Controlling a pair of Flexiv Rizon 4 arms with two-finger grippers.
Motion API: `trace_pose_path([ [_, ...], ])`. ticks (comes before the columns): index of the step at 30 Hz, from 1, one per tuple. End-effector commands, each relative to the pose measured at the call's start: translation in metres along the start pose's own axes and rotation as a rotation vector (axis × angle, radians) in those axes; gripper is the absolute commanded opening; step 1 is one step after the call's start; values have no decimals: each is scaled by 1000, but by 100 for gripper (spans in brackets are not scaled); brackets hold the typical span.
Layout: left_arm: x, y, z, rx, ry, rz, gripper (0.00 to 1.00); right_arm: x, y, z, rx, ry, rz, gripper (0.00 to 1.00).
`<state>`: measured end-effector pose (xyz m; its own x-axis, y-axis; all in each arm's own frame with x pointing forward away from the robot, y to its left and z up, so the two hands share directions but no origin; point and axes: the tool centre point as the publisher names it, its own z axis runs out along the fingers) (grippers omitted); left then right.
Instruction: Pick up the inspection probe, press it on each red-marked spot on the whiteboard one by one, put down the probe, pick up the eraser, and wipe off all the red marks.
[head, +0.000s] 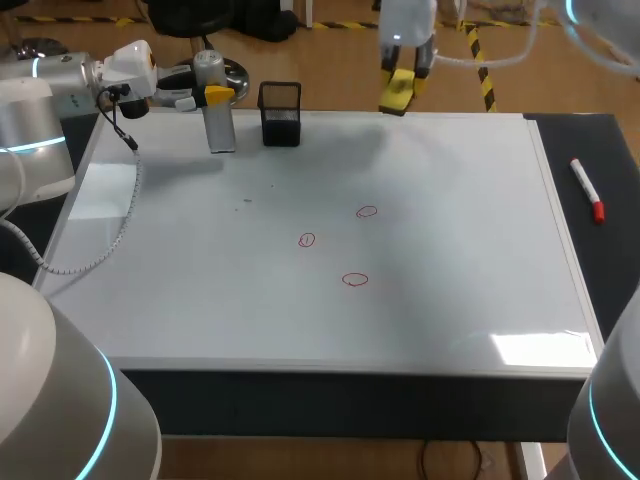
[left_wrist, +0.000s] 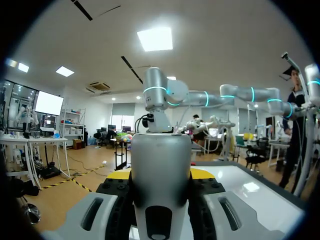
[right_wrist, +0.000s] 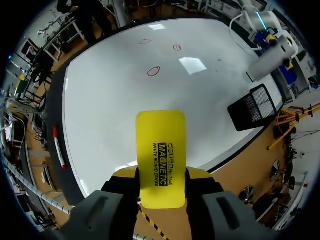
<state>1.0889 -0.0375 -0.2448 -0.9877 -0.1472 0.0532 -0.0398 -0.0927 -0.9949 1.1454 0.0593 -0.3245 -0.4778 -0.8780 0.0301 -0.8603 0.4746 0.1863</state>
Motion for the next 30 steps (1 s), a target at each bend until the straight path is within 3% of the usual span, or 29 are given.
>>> trace_pose_path([
  [1, 0, -1, 0, 0, 1, 0, 0, 37, 17, -45, 119, -30, 31, 0],
  [10, 0, -1, 0, 0, 1, 0, 0, 75, 26, -61, 134, -63, 160, 0],
  [20, 0, -1, 0, 0, 1, 0, 0, 118, 42, -48, 118, -104, 306, 0],
  [30, 0, -1, 0, 0, 1, 0, 0, 135, 53, -40, 109, -132, 369, 0],
])
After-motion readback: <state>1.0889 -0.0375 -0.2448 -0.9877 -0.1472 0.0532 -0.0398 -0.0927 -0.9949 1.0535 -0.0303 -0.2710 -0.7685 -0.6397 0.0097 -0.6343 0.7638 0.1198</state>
